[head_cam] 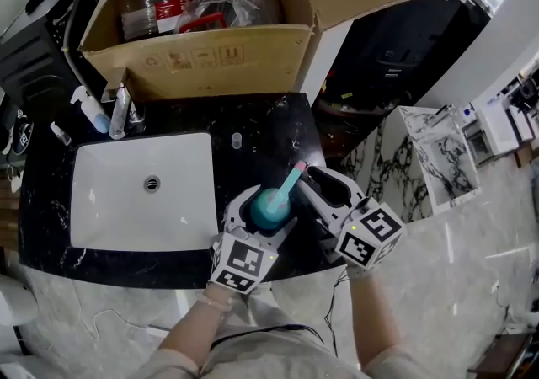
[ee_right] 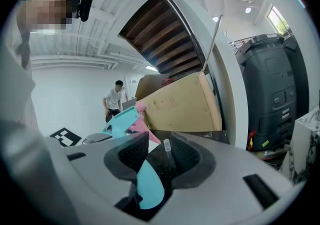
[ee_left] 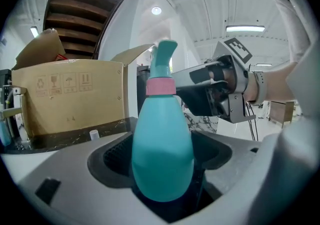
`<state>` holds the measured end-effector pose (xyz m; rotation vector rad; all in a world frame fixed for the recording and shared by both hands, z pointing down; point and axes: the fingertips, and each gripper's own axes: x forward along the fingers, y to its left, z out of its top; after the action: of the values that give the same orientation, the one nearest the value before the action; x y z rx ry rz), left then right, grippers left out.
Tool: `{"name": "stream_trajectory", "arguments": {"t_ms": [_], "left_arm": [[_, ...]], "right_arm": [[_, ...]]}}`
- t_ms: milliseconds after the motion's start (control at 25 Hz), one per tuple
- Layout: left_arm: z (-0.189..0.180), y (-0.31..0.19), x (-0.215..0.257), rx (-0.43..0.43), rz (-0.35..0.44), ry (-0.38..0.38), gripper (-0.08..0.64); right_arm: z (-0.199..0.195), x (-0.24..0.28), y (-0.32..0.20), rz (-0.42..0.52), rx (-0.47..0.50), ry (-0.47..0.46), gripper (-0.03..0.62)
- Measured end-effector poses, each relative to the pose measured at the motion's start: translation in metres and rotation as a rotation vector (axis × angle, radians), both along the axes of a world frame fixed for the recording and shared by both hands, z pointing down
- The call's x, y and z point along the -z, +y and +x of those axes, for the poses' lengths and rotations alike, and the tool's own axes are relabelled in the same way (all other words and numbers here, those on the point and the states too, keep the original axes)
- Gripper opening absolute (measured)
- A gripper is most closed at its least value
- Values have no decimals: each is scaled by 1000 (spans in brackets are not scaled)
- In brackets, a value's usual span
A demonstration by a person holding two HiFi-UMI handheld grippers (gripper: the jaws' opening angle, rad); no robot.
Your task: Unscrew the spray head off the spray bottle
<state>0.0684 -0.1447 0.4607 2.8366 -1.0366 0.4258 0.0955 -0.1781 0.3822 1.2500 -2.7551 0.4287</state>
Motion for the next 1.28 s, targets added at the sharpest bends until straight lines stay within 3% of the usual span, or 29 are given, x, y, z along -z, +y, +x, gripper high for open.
{"name": "stream_trajectory", "arguments": {"t_ms": [200,360,480,600,720,1120,1280], "left_arm": [[-1,-2,4,8,1,2,367],[0,-1,0,12,-1,5,367],[-1,-1,-1,21,3,5,367],[-2,-1,2,27,5,4,367],[-2,-1,3,28,6,3,367],[-2,-1,3,34,2,9,367],[-2,-1,2,33,1,9,367]], "right_arm": [[2,33,21,18,-37,-122,178],[-18,51,30,28,-45,-123,306],[-38,50,29,19,-61,-46,364],[-51,31,29,-9,-97,121,405],[-51,20,30,-25,-138,191,413],[-25,17,41,-60,-141,158,385],[0,13,39,-71,-192,177,336]]}}
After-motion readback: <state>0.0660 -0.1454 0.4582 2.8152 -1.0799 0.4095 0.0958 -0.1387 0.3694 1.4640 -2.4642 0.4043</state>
